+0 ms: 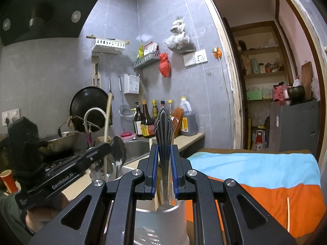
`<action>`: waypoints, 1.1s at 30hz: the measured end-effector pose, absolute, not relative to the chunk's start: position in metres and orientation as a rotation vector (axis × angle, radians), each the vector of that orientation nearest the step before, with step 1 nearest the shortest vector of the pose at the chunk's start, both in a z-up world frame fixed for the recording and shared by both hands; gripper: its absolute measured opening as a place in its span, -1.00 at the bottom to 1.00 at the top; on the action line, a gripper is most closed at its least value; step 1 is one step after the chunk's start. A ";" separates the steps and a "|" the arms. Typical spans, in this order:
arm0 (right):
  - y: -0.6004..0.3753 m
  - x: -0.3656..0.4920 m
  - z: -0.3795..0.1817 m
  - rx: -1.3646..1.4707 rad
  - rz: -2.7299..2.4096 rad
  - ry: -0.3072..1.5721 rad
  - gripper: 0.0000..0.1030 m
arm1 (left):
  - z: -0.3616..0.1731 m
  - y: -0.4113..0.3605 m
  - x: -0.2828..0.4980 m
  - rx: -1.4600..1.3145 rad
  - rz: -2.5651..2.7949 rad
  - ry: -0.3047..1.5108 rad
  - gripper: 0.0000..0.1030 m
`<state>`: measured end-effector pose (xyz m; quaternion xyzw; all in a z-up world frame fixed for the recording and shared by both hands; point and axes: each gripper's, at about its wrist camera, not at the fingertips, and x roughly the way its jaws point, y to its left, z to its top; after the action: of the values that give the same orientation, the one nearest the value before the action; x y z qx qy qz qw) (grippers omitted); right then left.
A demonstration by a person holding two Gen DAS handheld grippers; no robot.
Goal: Organize utensils
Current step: 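Lower the fork and chopstick into the white holder and open both grippers, then move both grippers back toward the knives and chopstick on the blanket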
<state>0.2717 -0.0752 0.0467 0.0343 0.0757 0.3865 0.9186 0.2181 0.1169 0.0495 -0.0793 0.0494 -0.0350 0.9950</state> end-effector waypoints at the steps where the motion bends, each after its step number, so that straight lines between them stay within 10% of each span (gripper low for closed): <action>1: -0.075 0.272 0.046 0.072 0.796 0.162 -0.81 | 0.048 0.116 0.218 -0.158 -0.076 0.116 -0.95; 15: -0.079 0.269 0.040 0.083 0.813 0.245 -0.58 | 0.038 0.117 0.216 -0.192 -0.170 0.325 -0.90; 22: -0.093 0.257 0.052 0.099 0.812 0.219 -0.47 | 0.048 0.118 0.201 -0.253 -0.211 0.302 -0.29; 33: -0.156 0.218 0.086 0.160 0.721 0.095 0.91 | 0.093 0.096 0.166 -0.243 -0.134 0.162 0.85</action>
<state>0.2180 -0.1564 0.0861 0.0782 0.0464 0.3521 0.9315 0.1656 0.0956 0.0925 -0.1210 0.0806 -0.0665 0.9871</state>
